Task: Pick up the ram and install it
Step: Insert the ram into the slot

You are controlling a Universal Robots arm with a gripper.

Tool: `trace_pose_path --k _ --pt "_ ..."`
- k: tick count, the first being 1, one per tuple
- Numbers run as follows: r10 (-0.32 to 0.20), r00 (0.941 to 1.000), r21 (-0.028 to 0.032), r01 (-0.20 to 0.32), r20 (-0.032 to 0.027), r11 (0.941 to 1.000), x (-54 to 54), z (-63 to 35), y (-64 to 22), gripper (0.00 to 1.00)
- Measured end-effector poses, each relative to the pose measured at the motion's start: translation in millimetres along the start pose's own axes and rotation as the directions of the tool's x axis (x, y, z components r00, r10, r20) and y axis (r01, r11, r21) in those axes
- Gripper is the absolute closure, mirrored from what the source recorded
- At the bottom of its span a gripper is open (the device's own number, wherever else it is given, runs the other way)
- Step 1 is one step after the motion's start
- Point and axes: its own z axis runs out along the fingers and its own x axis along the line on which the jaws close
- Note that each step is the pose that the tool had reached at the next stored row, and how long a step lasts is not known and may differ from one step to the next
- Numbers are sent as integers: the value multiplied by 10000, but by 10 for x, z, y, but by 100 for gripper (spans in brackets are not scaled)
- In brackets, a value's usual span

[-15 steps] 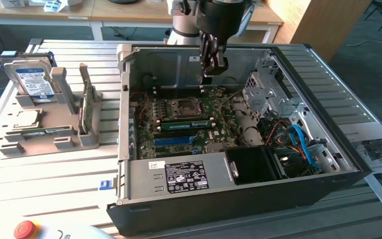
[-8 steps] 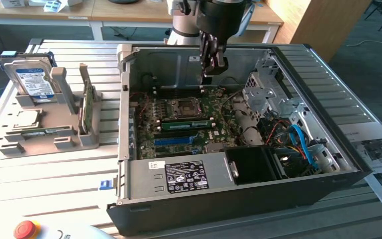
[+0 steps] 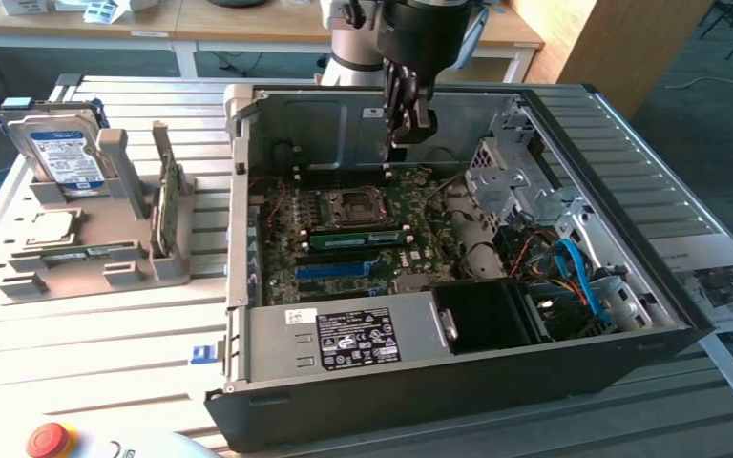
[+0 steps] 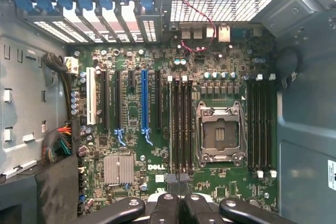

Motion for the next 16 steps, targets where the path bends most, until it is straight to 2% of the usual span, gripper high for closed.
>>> trace_pose_path --k 3,10,16 --pt "662 9978 6 -662 1 9978 0 0 0 89" --pt "655 9979 6 -655 2 9979 0 0 0 89" --pt "426 9991 4 -426 1 9991 0 0 0 89"
